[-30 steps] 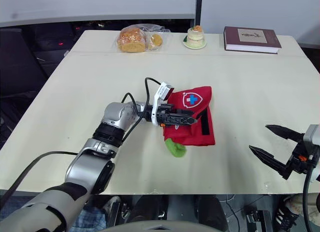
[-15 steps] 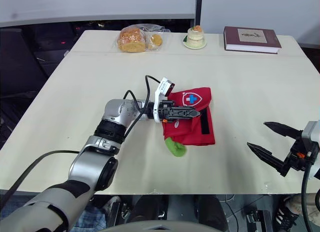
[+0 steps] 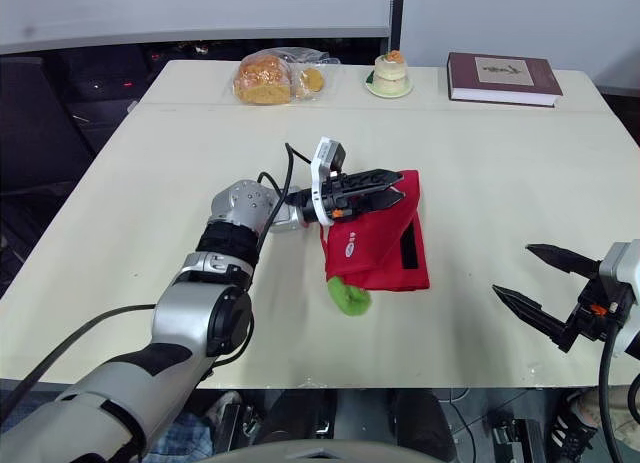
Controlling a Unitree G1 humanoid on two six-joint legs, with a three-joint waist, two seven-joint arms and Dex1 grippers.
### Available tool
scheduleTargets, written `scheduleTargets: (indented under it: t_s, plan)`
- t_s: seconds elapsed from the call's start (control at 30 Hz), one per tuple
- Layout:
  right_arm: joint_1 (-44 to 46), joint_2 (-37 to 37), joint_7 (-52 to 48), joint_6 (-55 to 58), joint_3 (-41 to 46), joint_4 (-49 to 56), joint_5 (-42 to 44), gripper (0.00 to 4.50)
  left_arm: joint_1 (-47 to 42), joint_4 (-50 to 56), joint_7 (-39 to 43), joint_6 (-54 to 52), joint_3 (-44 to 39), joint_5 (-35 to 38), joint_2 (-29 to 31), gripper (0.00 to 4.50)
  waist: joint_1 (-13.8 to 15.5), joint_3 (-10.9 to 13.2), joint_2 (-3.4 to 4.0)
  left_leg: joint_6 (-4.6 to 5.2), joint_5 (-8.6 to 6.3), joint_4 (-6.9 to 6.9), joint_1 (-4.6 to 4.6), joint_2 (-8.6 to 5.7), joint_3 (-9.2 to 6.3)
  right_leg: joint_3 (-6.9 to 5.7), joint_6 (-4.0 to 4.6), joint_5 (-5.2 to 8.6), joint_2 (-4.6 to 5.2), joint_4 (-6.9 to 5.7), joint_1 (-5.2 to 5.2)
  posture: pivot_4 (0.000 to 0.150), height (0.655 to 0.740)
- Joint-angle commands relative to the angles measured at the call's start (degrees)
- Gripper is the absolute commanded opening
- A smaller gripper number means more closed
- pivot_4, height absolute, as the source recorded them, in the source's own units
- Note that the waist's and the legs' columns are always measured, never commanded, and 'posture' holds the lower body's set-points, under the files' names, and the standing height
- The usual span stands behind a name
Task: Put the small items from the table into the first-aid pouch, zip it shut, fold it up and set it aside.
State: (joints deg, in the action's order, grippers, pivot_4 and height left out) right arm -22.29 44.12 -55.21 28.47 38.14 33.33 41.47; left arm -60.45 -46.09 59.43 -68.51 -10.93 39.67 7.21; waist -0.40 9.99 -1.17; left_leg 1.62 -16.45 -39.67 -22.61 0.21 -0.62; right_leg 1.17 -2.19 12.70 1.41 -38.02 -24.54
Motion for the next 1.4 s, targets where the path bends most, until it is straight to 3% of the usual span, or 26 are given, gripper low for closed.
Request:
scheduleTargets:
  t_s: [0.03, 0.17, 0.3, 0.47, 0.77, 1.03, 1.13, 1.23, 1.4]
  plan:
    - [-0.5, 0.3, -0.2, -1.3, 0.4, 1.4, -0.3, 4.50, 2.1, 4.6, -2.0, 7.3, 5.3, -5.1, -1.6, 4.44, 0.0, 0.0, 0.00, -0.01, 0.00, 0.00, 0.00, 0.00, 0.00, 0.01, 0.00, -0.01, 0.01, 0.00, 0.00, 0.150, 0.7400]
    - [-0.5, 0.0, -0.1, -1.6, 0.2, 1.4, -0.6, 4.50, 8.9, 16.9, 2.9, 18.9, 17.2, -12.0, -0.8, 4.44, 0.2, 0.0, 0.04, -0.03, 0.01, 0.01, 0.06, 0.08, 0.04, 0.10, 0.00, -0.02, 0.04, -0.02, 0.02, 0.150, 0.7400]
    - [-0.2, -0.2, 0.3, -2.1, -0.4, 1.3, -0.8, 4.50, 15.2, 25.0, 4.1, 32.0, 26.1, -19.5, 0.4, 2.54, 0.5, 0.0, 0.05, -0.02, -0.01, 0.08, 0.48, 0.09, 0.07, 0.14, 0.01, 0.00, 0.08, 0.07, 0.42, 0.150, 0.7400]
    - [-0.1, -0.3, 0.4, -2.6, -0.9, 1.3, -0.5, 4.50, 19.8, 25.6, 4.1, 50.2, 34.9, -30.5, 3.0, 0.05, 1.1, -0.1, 0.05, -0.01, -0.01, 0.27, 0.84, 0.08, 0.18, 0.26, 0.01, 0.02, 0.07, 0.19, 0.77, 0.150, 0.7400]
    - [-0.4, -0.4, 0.4, -3.2, -1.1, 1.2, -0.4, 4.50, 21.7, 21.2, 11.1, 64.9, 42.2, -37.8, 5.7, 0.05, 1.1, -0.2, 0.07, 0.02, -0.02, 0.26, 0.84, 0.07, 0.18, 0.22, -0.08, 0.07, 0.03, 0.22, 0.80, 0.150, 0.7400]
    - [-0.7, -0.1, -0.1, -3.4, -1.1, 1.0, -0.4, 4.50, 20.4, 20.0, 20.1, 60.9, 43.7, -35.9, 4.5, 0.05, 1.1, -0.3, 0.16, 0.03, -0.03, 0.26, 0.84, 0.06, 0.15, 0.21, -0.23, 0.17, -0.04, 0.26, 0.85, 0.150, 0.7400]
    - [-0.6, 0.2, -0.3, -3.4, -1.0, 0.8, -0.5, 4.50, 20.2, 24.8, 24.9, 51.5, 39.8, -27.7, 3.2, 0.05, 1.0, -0.3, 0.18, 0.03, -0.03, 0.26, 0.84, 0.08, 0.13, 0.22, -0.23, 0.18, -0.10, 0.28, 0.86, 0.150, 0.7400]
    - [-0.5, 0.2, -0.5, -3.4, -0.9, 0.6, -0.5, 4.50, 17.3, 23.7, 19.9, 49.2, 32.7, -23.4, -0.1, 0.05, 1.0, -0.2, 0.17, 0.03, -0.03, 0.25, 0.79, 0.15, 0.05, 0.26, -0.23, 0.18, -0.20, 0.28, 0.83, 0.150, 0.7400]
    - [-0.1, 0.0, -0.5, -3.5, -1.2, 0.4, -0.7, 4.50, 10.0, 12.6, 9.3, 56.5, 26.2, -26.5, -1.7, 0.05, 1.2, -0.2, 0.14, 0.03, -0.03, 0.21, 0.73, 0.07, -0.01, 0.41, -0.25, 0.17, -0.36, 0.30, 0.82, 0.150, 0.7400]
